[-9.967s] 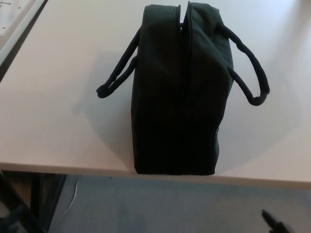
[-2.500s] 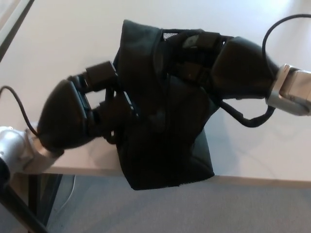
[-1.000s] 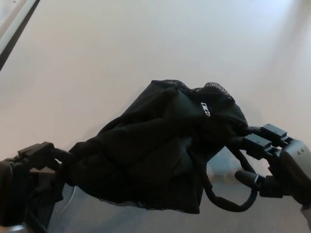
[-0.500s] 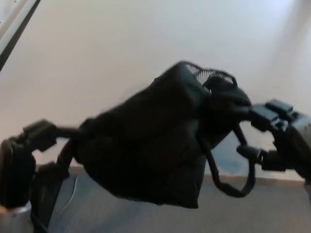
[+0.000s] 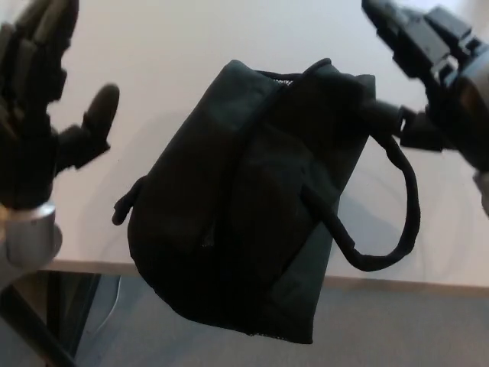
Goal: A lunch bag is kept on the middle of the desk and the robot uses both its hands to grab the opening of the bag from the left and right and moves its hands away from each other to spread the bag open
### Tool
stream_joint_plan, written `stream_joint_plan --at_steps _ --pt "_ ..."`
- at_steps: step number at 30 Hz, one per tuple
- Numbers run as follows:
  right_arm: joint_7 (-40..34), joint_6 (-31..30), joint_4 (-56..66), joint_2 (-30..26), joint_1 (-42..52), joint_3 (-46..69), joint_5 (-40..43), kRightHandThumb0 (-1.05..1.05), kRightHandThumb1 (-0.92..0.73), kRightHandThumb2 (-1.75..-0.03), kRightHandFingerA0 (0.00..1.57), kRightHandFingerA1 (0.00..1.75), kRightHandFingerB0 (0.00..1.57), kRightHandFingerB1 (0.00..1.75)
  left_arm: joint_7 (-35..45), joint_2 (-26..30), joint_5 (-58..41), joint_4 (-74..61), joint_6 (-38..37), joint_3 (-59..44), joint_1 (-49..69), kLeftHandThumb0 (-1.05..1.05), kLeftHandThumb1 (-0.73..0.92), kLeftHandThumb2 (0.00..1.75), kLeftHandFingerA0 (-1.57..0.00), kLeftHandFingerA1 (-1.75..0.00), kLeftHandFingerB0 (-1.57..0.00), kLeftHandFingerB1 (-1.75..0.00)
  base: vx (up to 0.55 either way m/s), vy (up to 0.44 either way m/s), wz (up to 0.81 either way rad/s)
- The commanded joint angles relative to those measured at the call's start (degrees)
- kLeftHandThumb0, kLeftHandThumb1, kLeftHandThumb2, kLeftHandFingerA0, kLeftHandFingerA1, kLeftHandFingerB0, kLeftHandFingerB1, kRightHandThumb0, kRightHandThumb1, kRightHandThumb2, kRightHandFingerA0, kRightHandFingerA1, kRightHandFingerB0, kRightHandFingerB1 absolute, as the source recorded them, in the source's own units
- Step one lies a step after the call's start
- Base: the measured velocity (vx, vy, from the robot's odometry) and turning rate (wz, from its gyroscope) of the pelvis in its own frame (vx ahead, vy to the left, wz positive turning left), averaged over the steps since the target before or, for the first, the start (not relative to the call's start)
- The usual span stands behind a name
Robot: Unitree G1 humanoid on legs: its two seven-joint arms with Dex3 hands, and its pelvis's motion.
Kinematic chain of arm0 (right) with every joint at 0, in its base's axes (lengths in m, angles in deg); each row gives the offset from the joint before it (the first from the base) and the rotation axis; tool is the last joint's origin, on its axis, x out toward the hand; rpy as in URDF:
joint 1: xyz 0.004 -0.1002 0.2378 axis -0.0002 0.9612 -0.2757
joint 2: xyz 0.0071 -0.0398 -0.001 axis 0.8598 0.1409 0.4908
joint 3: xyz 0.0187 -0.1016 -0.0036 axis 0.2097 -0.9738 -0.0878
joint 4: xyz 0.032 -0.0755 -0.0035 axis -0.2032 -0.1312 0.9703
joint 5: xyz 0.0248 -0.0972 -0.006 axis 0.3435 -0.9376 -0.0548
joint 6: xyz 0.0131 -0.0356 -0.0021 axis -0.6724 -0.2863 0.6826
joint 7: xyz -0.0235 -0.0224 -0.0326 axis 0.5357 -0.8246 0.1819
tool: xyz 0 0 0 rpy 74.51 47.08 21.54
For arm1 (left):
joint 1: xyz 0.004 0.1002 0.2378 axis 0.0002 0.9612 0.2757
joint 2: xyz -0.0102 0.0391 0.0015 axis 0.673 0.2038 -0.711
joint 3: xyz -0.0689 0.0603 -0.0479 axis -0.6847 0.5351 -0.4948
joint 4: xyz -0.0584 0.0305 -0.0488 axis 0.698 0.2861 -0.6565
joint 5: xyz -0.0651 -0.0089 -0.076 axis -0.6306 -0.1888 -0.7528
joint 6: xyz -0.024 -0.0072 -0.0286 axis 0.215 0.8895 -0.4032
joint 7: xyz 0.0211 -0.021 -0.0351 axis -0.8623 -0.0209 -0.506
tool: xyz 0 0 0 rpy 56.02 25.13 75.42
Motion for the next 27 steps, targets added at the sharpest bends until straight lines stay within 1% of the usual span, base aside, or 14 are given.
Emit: stream_joint_plan --at_steps 1,5,7,8,16,18,19,21,22,23,24,25,26,27 --pt "6.7 -4.6 -2.0 -3.0 -9.1 5.6 8.3 -0.62 -0.56 -0.80 0.33 0.49 0.00 0.00 -4.6 4.6 8.1 0.5 17.0 0.7 -10.8 0.09 0.51 0.85 0.00 -0.14 0.00 -0.18 0.00 0.000 0.00" --pt "8.4 -2.4 -2.0 -5.3 -7.2 7.6 10.7 -0.44 -0.63 -0.59 0.40 0.37 0.00 0.18 -4.8 6.1 7.6 -1.0 16.2 0.7 -8.7 0.08 0.59 0.73 -0.02 -0.25 -0.02 -0.25 0.00 0.000 0.00" --pt "9.1 -2.6 -2.2 -6.1 -6.6 8.1 10.7 -0.48 -0.49 -0.80 0.34 0.51 0.01 0.20 -4.7 6.5 7.4 -2.3 16.7 0.7 -7.3 0.07 0.55 0.82 -0.07 -0.20 -0.05 -0.21 0.00 0.000 0.00" --pt "9.8 -2.6 -1.7 -6.4 -5.5 8.5 11.3 -0.42 -0.62 -0.58 0.40 0.38 0.04 0.25 -4.7 7.0 7.5 -3.5 16.9 0.8 -6.0 0.07 0.59 0.72 -0.06 -0.26 -0.01 -0.26 0.00 0.000 0.00" --pt "6.8 1.7 8.9 -5.8 8.8 15.6 16.6 -0.48 -0.54 -0.75 0.33 0.46 0.07 0.24 0.9 15.5 -0.1 -19.8 10.7 -6.2 13.4 0.12 0.52 0.71 -0.16 -0.36 -0.07 -0.17 0.00 0.000 0.00" --pt "6.1 1.5 13.5 -4.9 13.5 17.8 17.0 -0.40 -0.62 -0.62 0.35 0.38 0.09 0.21 1.3 16.8 -2.4 -21.2 8.2 -8.4 18.6 0.13 0.51 0.69 -0.39 -0.62 -0.06 -0.26 0.00 0.000 0.00" --pt "3.6 4.9 15.3 -4.0 18.9 20.0 17.4 -0.34 -0.60 -0.58 0.36 0.38 0.11 0.26 1.6 17.7 -4.2 -22.6 6.8 -10.5 25.6 0.11 0.54 0.70 -1.04 -1.62 -0.11 -0.18 0.00 0.000 0.00" --pt "0.6 5.6 18.0 -3.0 24.7 23.1 15.4 -0.37 -0.61 -0.59 0.38 0.39 0.12 0.26 2.3 17.8 -6.0 -23.4 5.7 -12.1 31.3 0.04 0.59 0.62 -0.97 -1.60 -0.06 -0.26 0.00 0.000 0.00" --pt "-1.3 6.6 19.8 -2.3 29.9 25.6 14.0 -0.48 -0.53 -0.73 0.31 0.45 0.08 0.35 1.8 18.5 -6.9 -23.0 2.7 -13.0 35.8 0.01 0.59 0.63 -0.75 -1.50 -0.08 -0.25 0.00 0.000 0.00" --pt "-3.0 8.5 19.7 -1.3 33.7 27.1 13.1 -0.51 -0.55 -0.77 0.32 0.45 0.12 0.37 0.8 18.6 -7.1 -22.5 1.7 -14.4 39.7 -0.07 0.57 0.61 -0.87 -1.15 -0.10 -0.23 0.00 0.000 0.00" --pt "-4.2 9.9 19.6 -0.7 36.2 28.1 12.5 -0.51 -0.55 -0.77 0.32 0.45 0.12 0.37 0.0 18.6 -7.1 -22.2 1.2 -15.3 42.4 -0.07 0.57 0.61 -0.87 -1.15 -0.10 -0.23 0.00 0.000 0.00" --pt "-6.6 12.5 18.7 0.5 40.7 29.7 11.3 -0.50 -0.54 -0.78 0.33 0.45 0.14 0.38 -1.7 18.3 -7.0 -21.4 0.3 -16.9 47.0 -0.06 0.57 0.59 -0.54 -0.73 -0.10 -0.26 0.00 0.000 0.00" --pt "-7.6 14.8 17.1 1.1 42.9 30.4 11.0 -0.37 -0.65 -0.60 0.41 0.35 0.23 0.29 -0.9 17.9 -8.8 -21.0 -1.1 -17.4 49.6 -0.08 0.42 0.91 -0.19 -0.53 0.00 -0.44 0.00 0.000 0.00" --pt "-8.4 17.2 15.4 1.5 44.6 30.9 10.9 -0.37 -0.65 -0.60 0.41 0.35 0.23 0.29 0.4 17.5 -11.1 -20.6 -2.7 -17.7 51.8 -0.08 0.42 0.91 -0.19 -0.53 0.00 -0.44 0.00 0.000 0.00"
